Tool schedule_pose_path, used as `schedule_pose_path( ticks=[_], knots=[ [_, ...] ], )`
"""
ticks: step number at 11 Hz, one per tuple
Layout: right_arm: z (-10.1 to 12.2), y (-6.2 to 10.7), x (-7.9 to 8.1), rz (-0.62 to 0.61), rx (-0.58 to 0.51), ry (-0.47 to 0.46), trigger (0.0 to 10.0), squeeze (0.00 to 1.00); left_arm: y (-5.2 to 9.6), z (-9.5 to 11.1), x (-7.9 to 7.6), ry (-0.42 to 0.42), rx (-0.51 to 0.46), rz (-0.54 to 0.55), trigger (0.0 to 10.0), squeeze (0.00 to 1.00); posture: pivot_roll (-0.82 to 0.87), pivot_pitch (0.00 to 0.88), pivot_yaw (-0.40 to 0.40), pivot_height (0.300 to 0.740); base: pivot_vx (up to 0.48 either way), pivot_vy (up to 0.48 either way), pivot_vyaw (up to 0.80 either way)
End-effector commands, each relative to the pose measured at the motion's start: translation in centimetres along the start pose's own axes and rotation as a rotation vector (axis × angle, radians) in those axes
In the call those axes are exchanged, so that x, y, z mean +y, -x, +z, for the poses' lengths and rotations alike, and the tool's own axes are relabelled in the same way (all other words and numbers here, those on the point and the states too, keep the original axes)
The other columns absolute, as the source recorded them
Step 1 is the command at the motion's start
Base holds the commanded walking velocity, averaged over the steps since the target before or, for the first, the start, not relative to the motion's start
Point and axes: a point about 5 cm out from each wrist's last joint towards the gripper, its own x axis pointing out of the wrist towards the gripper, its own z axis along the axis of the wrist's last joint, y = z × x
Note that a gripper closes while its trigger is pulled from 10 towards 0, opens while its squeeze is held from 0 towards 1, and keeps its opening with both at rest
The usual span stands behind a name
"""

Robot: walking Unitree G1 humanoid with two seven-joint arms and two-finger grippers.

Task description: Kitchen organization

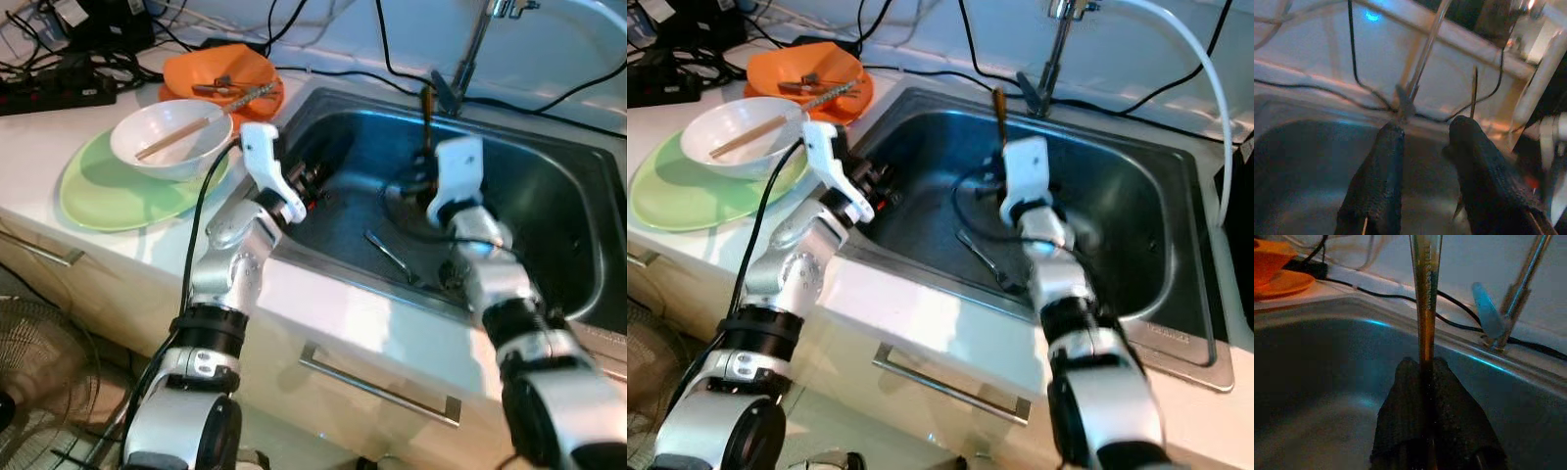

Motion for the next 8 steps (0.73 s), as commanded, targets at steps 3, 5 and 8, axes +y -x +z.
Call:
schedule_pose_path(
  ticks=[3, 5, 8],
  knots=[
    [-1.0, -0.2, -1.0, -0.068, 0.081, 0.001, 10.0, 0.00, 1.0, -3.5, -0.1, -0.129, 0.236, 0.021, 10.0, 0.00, 0.04, 0.051, 0.006, 0.740, 0.000, 0.000, 0.00],
    [-1.5, -0.3, -0.9, -0.065, 0.121, 0.042, 10.0, 0.00, 1.0, -4.8, -0.7, -0.138, 0.306, 0.021, 10.0, 0.00, 0.04, 0.045, -0.003, 0.740, 0.000, 0.000, 0.00],
    [-1.7, -0.5, -0.6, -0.049, 0.159, 0.036, 10.0, 0.95, 1.2, -6.5, -1.8, -0.146, 0.377, 0.006, 10.0, 0.00, 0.03, 0.033, -0.011, 0.740, 0.000, 0.000, 0.00]
  ],
)
